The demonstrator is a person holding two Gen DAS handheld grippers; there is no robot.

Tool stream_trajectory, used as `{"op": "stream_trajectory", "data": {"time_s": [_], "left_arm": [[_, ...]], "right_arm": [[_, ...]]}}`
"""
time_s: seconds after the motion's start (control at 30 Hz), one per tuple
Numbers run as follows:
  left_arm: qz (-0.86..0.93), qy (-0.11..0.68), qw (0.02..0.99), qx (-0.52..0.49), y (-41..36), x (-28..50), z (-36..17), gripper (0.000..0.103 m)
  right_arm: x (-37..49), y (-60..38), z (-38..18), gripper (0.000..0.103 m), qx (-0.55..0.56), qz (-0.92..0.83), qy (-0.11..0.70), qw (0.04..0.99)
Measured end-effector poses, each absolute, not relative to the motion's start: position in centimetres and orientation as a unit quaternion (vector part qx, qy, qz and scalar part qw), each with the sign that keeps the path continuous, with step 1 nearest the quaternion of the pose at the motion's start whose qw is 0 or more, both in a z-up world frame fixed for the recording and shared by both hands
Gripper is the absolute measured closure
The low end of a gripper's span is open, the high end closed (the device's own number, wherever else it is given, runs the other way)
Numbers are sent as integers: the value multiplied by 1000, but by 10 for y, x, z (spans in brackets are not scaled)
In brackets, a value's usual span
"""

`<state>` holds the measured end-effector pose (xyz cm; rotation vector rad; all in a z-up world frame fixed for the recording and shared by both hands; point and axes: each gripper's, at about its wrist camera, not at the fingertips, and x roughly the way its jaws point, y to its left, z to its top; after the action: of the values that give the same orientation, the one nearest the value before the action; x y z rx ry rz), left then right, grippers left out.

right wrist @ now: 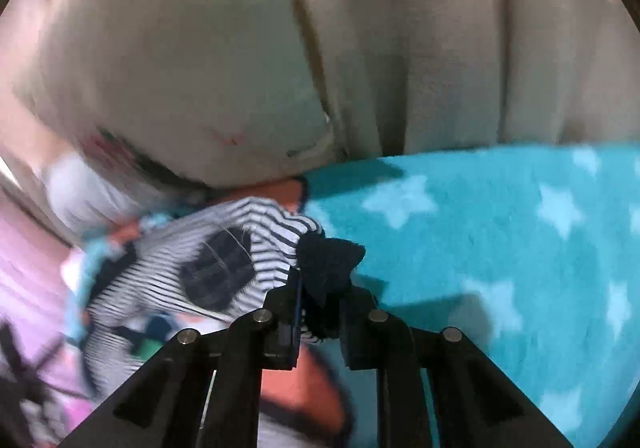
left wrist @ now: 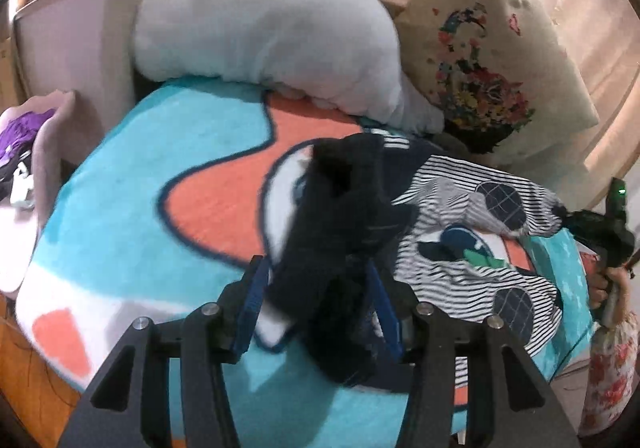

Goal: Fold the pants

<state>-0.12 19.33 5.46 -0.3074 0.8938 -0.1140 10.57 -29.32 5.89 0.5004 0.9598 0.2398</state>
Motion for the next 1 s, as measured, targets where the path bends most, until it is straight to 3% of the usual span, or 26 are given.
{"op": "stream_trajectory", "data": {"time_s": [0.17, 0.33, 0.4, 0.43, 0.5, 0.63, 0.8, 1.0], "left_arm": [[-84, 434, 888, -129, 168, 13, 55, 49], [-104, 434, 888, -107, 146, 17, 55, 48], [-103, 429, 893, -90, 139, 14, 58, 44], [-102, 425, 896, -83, 135, 13, 59, 42], [-95, 412, 903, -69, 131, 10, 62, 33], [-58, 377, 924, -38, 121, 5, 70, 27], [-24, 328, 944, -37, 112, -1, 80, 12], [-38, 350, 934, -67, 110, -2, 81, 12]], "right_arm": [[84, -331, 64, 83, 354, 124, 464, 802], [75, -340, 7, 77, 277, 20, 531, 801], [70, -342, 1, 58, 260, 0, 529, 808], [66, -344, 2, 54, 259, -5, 519, 815], [54, -346, 13, 53, 261, -11, 492, 830], [32, -339, 50, 53, 220, -60, 431, 873], [23, -272, 67, 53, 239, 114, 399, 878], [48, -204, 32, 53, 258, 209, 437, 836]]}}
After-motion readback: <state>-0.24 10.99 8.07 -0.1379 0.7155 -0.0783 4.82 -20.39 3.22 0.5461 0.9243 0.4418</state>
